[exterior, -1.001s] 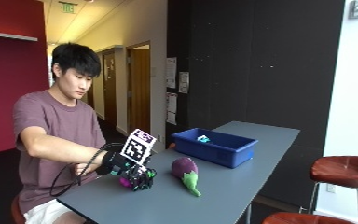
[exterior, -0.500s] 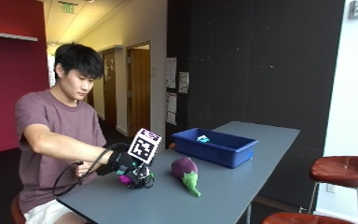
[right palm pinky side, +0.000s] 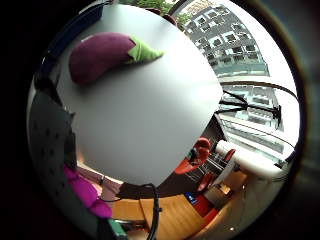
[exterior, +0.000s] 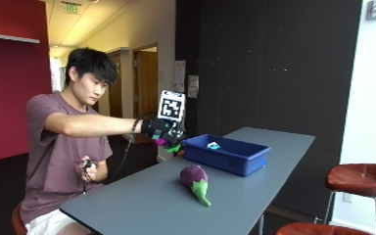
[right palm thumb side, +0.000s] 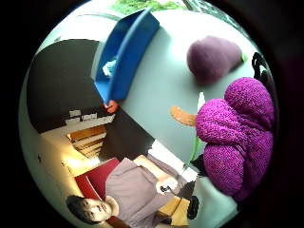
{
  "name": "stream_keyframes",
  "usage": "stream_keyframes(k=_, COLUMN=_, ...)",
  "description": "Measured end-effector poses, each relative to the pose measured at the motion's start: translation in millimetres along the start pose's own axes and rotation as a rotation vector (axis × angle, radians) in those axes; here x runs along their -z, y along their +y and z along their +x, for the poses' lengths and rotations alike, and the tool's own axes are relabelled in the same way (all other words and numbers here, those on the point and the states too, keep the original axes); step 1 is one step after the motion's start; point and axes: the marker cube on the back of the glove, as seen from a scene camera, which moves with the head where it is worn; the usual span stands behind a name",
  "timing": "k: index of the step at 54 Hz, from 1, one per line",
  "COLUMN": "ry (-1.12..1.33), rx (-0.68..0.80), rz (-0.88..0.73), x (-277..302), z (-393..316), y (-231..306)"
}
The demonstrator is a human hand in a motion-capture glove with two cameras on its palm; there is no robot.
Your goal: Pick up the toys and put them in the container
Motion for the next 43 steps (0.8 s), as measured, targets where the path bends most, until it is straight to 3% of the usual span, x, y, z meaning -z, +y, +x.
stream_keyframes(k=11, ry=0.17, rx=0.012, rz=0.131, x=86.7, z=-80.4, y=-54.2)
stream_keyframes(k=20, ry=0.18, rx=0.12, rz=0.154, x=122.1, z=-142.7, y=-103.6)
stream_keyframes(k=27, ry=0.191, rx=0.205, rz=0.14, x=120.3, z=-186.7, y=-144.4)
stream_keyframes(k=43, ry=0.141, rx=0.235, rz=0.132, x=67.3, z=-256.9, y=-226.3)
